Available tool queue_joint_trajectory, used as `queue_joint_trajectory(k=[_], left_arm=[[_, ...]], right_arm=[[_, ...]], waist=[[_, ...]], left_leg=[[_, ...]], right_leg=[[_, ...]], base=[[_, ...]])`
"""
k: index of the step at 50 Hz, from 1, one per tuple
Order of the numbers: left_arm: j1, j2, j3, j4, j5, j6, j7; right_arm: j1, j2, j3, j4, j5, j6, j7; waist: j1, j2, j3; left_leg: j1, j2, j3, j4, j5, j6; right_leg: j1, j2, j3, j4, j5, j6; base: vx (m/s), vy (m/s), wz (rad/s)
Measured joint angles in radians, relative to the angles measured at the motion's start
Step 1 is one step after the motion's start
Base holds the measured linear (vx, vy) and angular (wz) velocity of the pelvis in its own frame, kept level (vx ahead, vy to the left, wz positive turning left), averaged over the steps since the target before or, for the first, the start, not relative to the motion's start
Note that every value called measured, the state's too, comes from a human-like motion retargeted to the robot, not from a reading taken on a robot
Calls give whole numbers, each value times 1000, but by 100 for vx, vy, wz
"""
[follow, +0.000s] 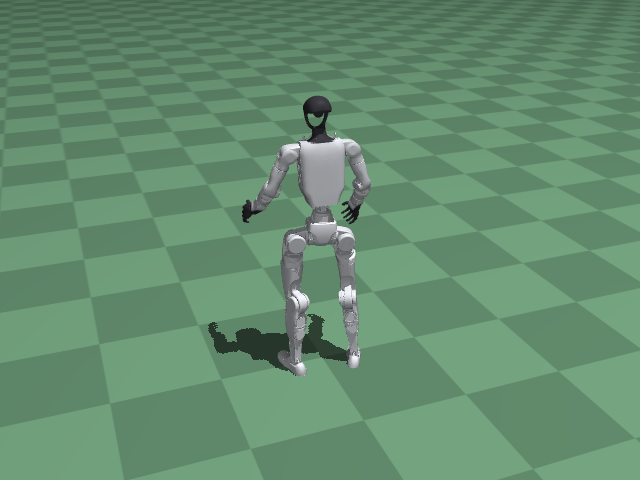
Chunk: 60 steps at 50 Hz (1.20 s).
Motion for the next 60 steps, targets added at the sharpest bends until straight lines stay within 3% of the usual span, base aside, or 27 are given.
queue_joint_trajectory(k=[5,10,17,28,33,37,45,55,60], left_arm=[[-89,128,41,-56,79,33,4],[-242,306,38,-154,299,71,73],[-559,479,-116,-303,581,109,91],[-968,462,-552,-448,934,101,15],[-1069,418,-741,-449,1020,65,-11],[-1079,389,-809,-452,1035,38,15],[-857,333,-634,-497,968,45,129],[-474,299,-415,-672,886,10,114],[-342,285,-353,-774,806,26,112]], right_arm=[[21,-25,4,-23,-37,17,43],[57,-46,-9,-26,-55,21,70],[89,-57,-52,-1,-18,32,94],[64,-49,-82,-15,54,24,93],[34,-38,-73,-16,67,8,62],[7,-21,-74,6,68,-6,11],[-24,25,-96,-40,7,-16,-127],[-28,-19,23,-526,-63,-99,-108],[-121,-24,67,-659,-19,-65,-113]], waist=[[1,12,-9],[-5,34,-19],[-26,66,-29],[-76,88,-31],[-98,87,-31],[-112,82,-30],[-110,61,-21],[-66,9,-17],[-19,-21,-10]], left_leg=[[-4,0,-6,0,3,-1],[-7,0,-17,3,6,-5],[-13,-4,-45,7,10,-14],[-17,-15,-78,10,15,-21],[-16,-17,-73,10,13,-20],[-14,-16,-60,10,11,-18],[-3,-12,-23,9,2,-14],[-27,7,11,87,-42,-5],[-18,-4,-10,24,-14,1]], right_leg=[[0,0,-6,0,0,-1],[5,-2,-19,0,-1,0],[21,-9,-48,-3,-4,-4],[42,-21,-83,-8,-7,-14],[41,-23,-78,-10,-6,-14],[36,-22,-65,-12,-3,-13],[23,-16,-28,-11,0,-10],[5,-18,-10,19,-12,6],[1,-10,-13,-5,1,3]], base=[[0,0,0],[0,0,0],[0,1,19],[0,1,12],[0,0,0],[0,0,-9],[1,0,-24],[0,0,-8],[0,0,0]])
